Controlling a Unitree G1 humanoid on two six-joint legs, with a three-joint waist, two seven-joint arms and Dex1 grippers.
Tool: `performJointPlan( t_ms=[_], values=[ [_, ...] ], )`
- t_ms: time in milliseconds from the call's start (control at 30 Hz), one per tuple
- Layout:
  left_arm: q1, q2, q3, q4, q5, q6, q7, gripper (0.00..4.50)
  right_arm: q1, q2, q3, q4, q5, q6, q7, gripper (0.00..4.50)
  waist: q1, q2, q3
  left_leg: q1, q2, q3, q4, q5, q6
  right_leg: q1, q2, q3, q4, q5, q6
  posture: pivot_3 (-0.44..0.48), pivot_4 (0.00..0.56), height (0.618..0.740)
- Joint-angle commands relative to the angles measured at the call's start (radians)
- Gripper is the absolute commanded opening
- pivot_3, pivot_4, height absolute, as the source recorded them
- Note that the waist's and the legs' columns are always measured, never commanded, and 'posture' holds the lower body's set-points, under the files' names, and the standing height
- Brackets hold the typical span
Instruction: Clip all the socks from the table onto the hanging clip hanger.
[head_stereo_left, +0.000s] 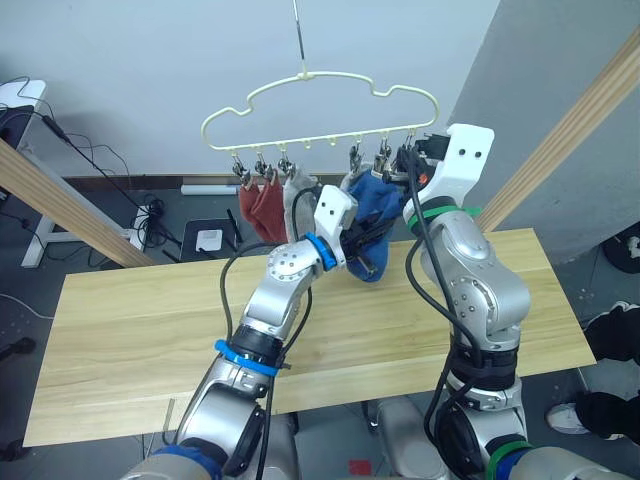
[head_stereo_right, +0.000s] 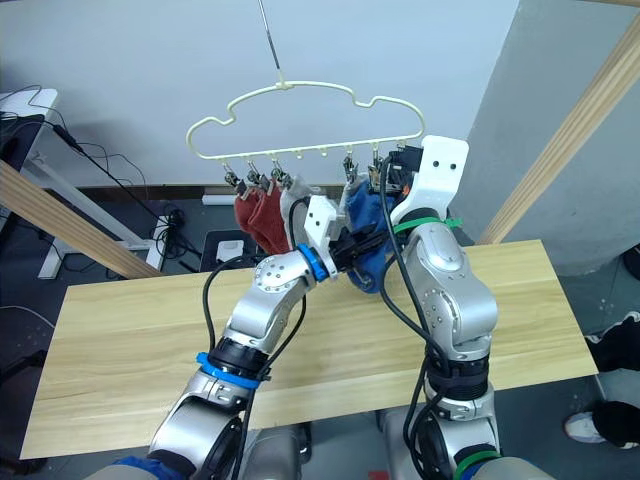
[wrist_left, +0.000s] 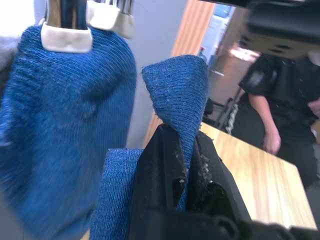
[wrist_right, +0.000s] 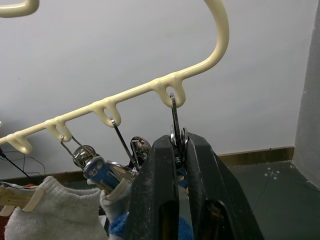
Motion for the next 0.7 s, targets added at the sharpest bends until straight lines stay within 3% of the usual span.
performJointPlan(
  t_ms=[33, 700],
  values=[
    [-0.035, -0.034, 0.018, 0.019, -0.001, -0.030, 0.040, 0.02, -0.021, -0.001, 0.003, -0.062, -0.006, -0.009, -0.001, 0.00, 0.000, 0.000, 0.000, 0.000, 0.000, 0.000, 0.000, 0.000, 0.000, 0.000, 0.000, 0.000, 0.000, 0.000, 0.000, -0.201, 0.288, 0.740],
    [-0.090, -0.086, 0.069, 0.048, -0.033, -0.010, 0.080, 0.02, -0.015, -0.009, 0.008, -0.065, -0.008, -0.002, 0.005, 0.00, 0.000, 0.000, 0.000, 0.000, 0.000, 0.000, 0.000, 0.000, 0.000, 0.000, 0.000, 0.000, 0.000, 0.000, 0.000, -0.206, 0.289, 0.740]
  ],
)
